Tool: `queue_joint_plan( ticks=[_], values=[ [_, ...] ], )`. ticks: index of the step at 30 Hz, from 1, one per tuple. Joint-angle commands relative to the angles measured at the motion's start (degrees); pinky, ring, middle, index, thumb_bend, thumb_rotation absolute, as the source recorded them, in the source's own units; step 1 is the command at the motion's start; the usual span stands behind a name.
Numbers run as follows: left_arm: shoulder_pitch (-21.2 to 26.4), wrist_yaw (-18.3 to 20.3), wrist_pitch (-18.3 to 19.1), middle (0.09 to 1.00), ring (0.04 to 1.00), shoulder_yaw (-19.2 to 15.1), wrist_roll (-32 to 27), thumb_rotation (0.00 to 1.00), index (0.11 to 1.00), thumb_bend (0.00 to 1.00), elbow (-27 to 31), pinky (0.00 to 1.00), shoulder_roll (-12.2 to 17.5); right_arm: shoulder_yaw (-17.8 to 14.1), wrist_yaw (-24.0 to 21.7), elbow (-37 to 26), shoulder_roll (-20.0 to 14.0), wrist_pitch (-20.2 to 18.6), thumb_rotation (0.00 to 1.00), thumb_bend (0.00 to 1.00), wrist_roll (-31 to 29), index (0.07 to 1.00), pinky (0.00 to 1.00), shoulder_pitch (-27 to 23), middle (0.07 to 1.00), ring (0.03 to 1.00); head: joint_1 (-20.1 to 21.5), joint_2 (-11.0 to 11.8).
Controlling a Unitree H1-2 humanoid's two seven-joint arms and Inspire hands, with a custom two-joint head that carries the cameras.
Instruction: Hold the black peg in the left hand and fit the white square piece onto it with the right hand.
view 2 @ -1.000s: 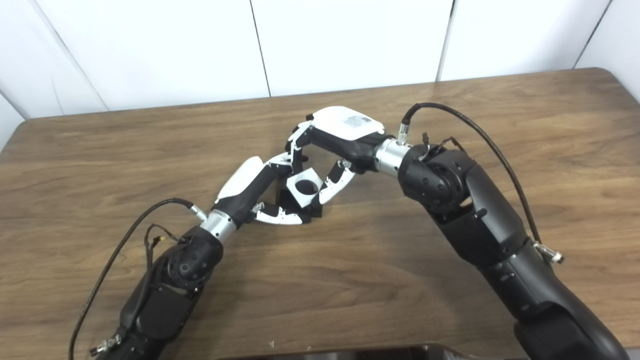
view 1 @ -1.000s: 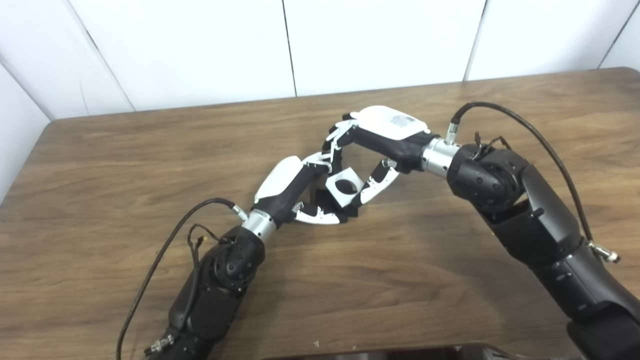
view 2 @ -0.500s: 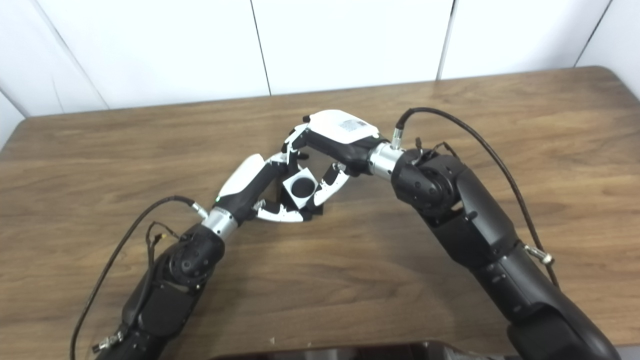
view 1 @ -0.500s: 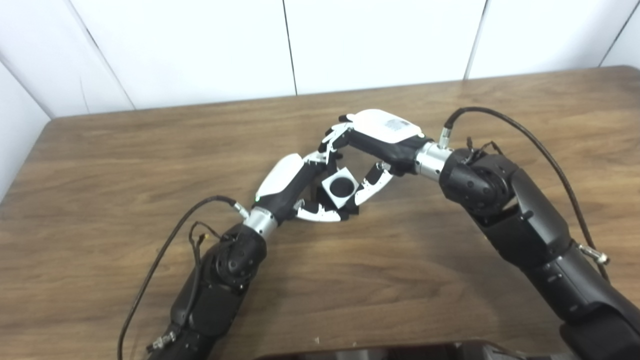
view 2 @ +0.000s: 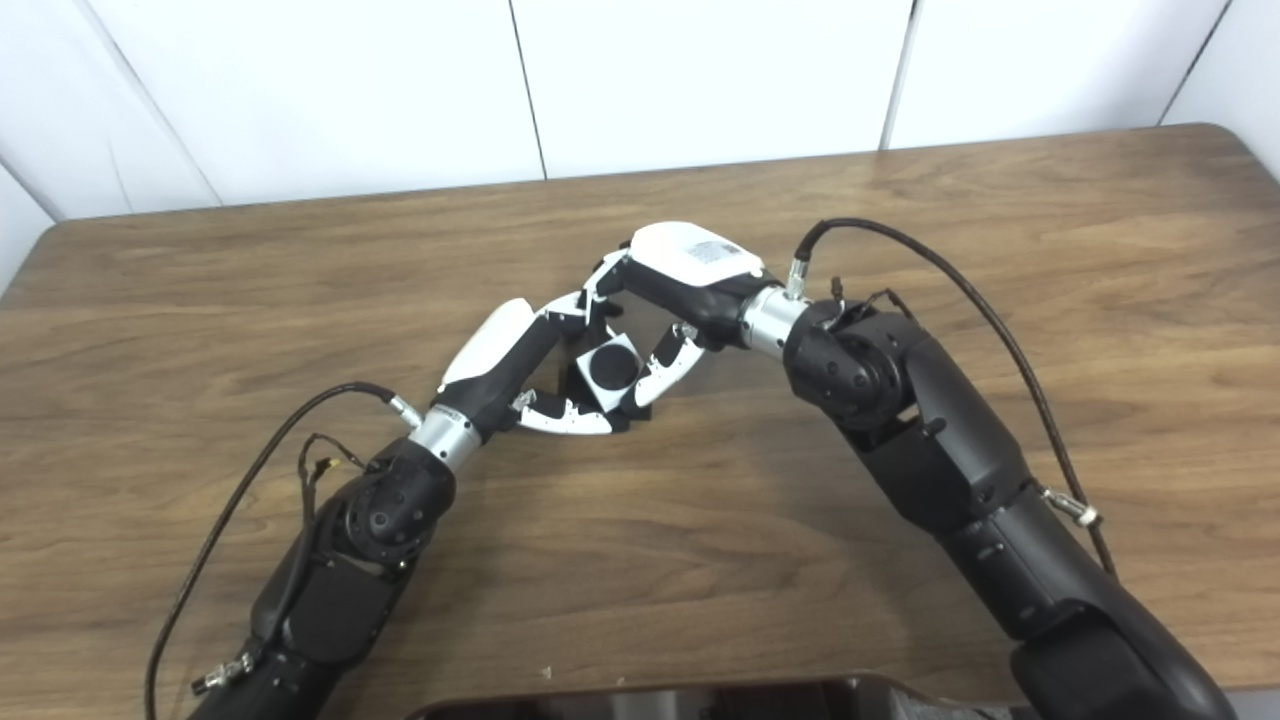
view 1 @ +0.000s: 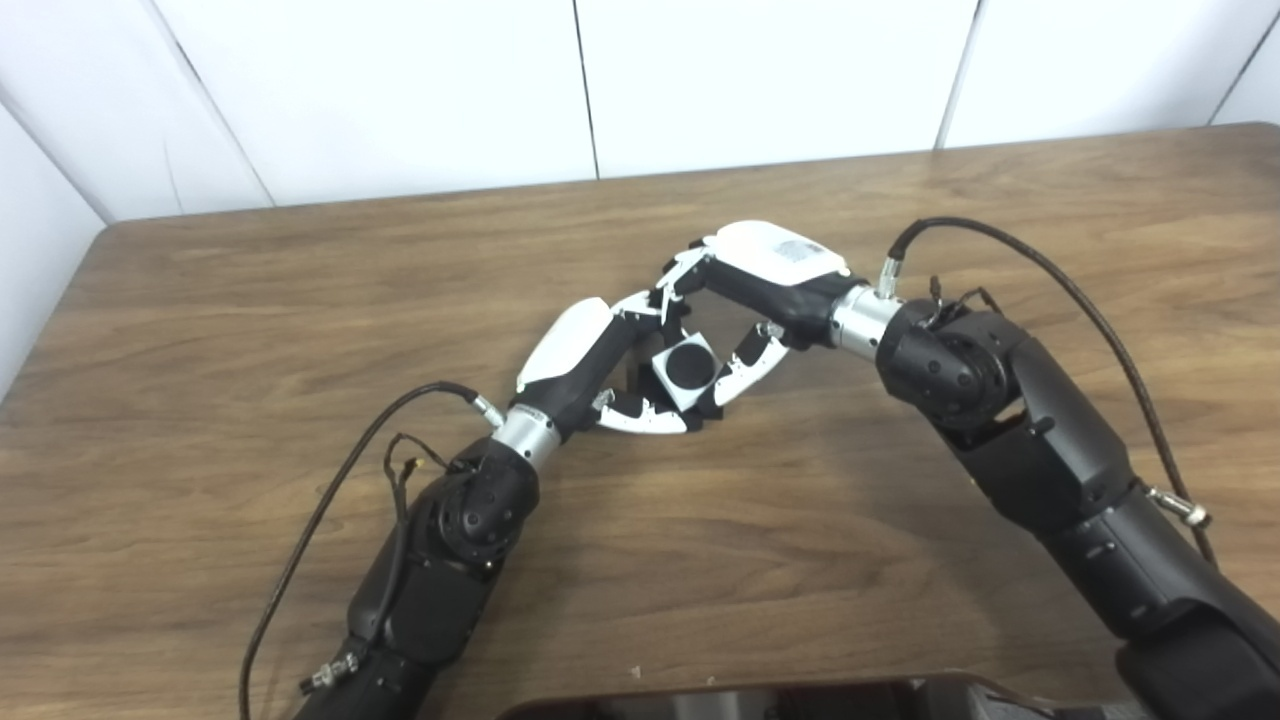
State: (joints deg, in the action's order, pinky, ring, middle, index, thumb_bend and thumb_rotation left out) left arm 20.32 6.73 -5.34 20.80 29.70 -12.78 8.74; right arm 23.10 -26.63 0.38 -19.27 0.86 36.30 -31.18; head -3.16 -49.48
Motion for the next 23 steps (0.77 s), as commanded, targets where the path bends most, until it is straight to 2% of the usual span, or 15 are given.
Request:
queue_joint_plan(
  ticks=[1, 5, 6, 7, 8, 9, 11, 17, 23],
  values=[
    [-0.9, 1.6, 1.8, 0.882, 0.931, 1.0, 0.8, 0.08, 0.491, 0.52, -0.5, 0.84, 0.4, -0.5, 0.9, 0.9, -0.4, 0.3, 0.14, 0.52, 0.7, 0.481, 0.94, -2.2, 0.789, 0.879, 0.0, 0.0],
    [-1.0, 1.8, 2.0, 0.882, 0.933, 0.9, 0.7, 0.08, 0.492, 0.52, -0.4, 0.85, 0.6, -0.6, 0.1, 1.3, -1.1, -0.4, 0.15, 0.52, 0.8, 0.488, 0.95, -2.2, 0.800, 0.885, 0.0, 0.0],
    [-1.0, 1.8, 1.9, 0.881, 0.932, 0.8, 0.6, 0.08, 0.492, 0.52, -0.5, 0.85, 0.6, -0.5, -0.2, 1.3, -1.2, -0.6, 0.21, 0.69, 0.9, 0.588, 0.94, -2.3, 0.820, 0.890, 0.0, 0.0],
    [-0.9, 1.8, 1.8, 0.880, 0.932, 0.8, 0.5, 0.08, 0.492, 0.52, -0.6, 0.85, 0.7, -0.5, -0.7, 1.2, -1.5, -1.0, 0.25, 0.77, 1.0, 0.639, 0.94, -2.3, 0.831, 0.893, 0.1, 0.0],
    [-0.9, 1.8, 1.7, 0.880, 0.932, 0.8, 0.5, 0.08, 0.492, 0.52, -0.7, 0.85, 0.8, -0.4, -1.1, 1.1, -1.8, -1.3, 0.32, 0.90, 1.1, 0.794, 0.94, -2.4, 0.883, 0.906, 0.2, 0.2],
    [-0.8, 1.7, 1.6, 0.880, 0.932, 0.8, 0.5, 0.08, 0.491, 0.52, -0.7, 0.85, 0.9, -0.4, -1.3, 1.0, -2.0, -1.5, 0.36, 0.95, 1.2, 0.895, 0.94, -2.4, 0.928, 0.922, 0.2, 0.2],
    [-0.9, 2.0, 1.8, 0.881, 0.928, 0.8, 0.6, 0.08, 0.492, 0.52, -0.4, 0.85, 1.0, -0.6, -2.1, 0.4, -2.6, -2.1, 0.40, 0.99, 1.2, 0.986, 0.94, -2.3, 0.988, 0.955, 0.6, 0.3],
    [-1.0, 2.1, 1.9, 0.880, 0.925, 0.9, 0.6, 0.08, 0.492, 0.52, -0.4, 0.84, 1.3, -2.6, -3.2, -1.8, -4.4, -3.4, 0.43, 1.00, 0.0, 1.000, 0.92, -1.9, 1.000, 0.981, 0.7, 0.4],
    [-0.9, 2.1, 1.7, 0.882, 0.926, 1.0, 0.5, 0.08, 0.492, 0.52, -0.6, 0.84, 1.5, -5.2, -3.1, -3.7, -5.9, -5.2, 0.40, 1.00, -0.2, 1.000, 0.94, -2.0, 1.000, 0.987, 0.7, 0.5]
  ],
)
